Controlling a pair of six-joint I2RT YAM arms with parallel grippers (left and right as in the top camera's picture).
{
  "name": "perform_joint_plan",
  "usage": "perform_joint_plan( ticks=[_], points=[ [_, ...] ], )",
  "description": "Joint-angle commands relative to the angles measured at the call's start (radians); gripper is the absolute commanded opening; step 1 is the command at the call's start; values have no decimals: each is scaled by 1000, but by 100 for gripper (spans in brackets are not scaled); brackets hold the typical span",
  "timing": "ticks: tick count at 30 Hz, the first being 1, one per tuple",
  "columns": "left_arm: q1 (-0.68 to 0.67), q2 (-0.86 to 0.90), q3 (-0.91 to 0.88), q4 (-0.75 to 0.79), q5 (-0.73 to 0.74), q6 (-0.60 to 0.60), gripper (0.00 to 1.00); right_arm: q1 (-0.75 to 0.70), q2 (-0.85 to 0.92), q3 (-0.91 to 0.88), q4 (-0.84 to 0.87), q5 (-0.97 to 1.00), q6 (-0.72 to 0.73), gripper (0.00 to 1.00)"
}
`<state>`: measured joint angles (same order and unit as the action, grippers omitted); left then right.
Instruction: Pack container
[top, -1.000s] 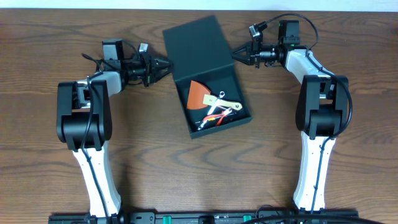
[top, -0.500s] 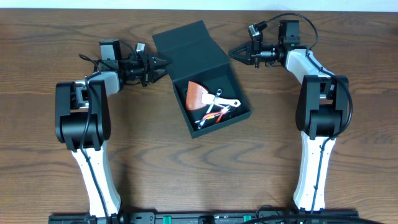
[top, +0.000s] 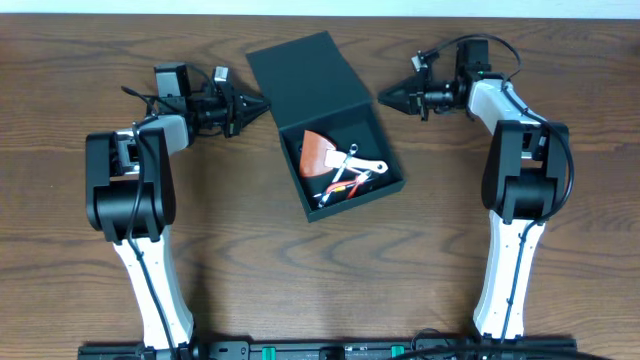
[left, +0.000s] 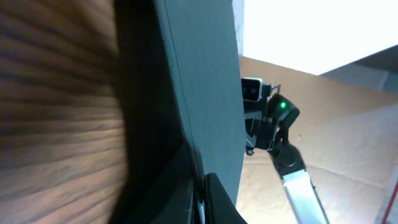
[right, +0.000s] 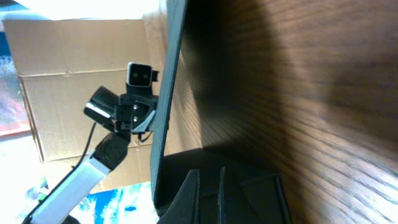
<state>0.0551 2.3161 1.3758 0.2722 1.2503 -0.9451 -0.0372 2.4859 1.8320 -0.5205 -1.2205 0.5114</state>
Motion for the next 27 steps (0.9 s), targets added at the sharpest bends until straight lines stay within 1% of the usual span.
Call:
perform_joint_plan(
  ticks=[1, 6, 10, 13, 20, 23, 27],
  points=[
    [-31, 5, 6, 23, 21, 39, 6, 2, -24, 6, -26, -3, -61, 1],
    [-47, 5, 6, 52, 28, 34, 5, 11, -24, 6, -87, -2, -125, 1],
    [-53, 5, 13, 117, 79, -4, 6, 12, -24, 6, -98, 2, -128, 1],
    [-57, 5, 16, 201, 115, -64, 6, 13, -24, 6, -105, 2, -128, 1],
    [-80, 5, 17, 465, 183, -237, 6, 13, -24, 6, -113, 1, -148, 1],
    [-91, 5, 17, 547, 199, -298, 5, 15, -24, 6, -113, -18, -175, 1],
    [-103, 5, 17, 621, 225, -363, 5, 16, -24, 6, -112, -17, -176, 1]
  ],
)
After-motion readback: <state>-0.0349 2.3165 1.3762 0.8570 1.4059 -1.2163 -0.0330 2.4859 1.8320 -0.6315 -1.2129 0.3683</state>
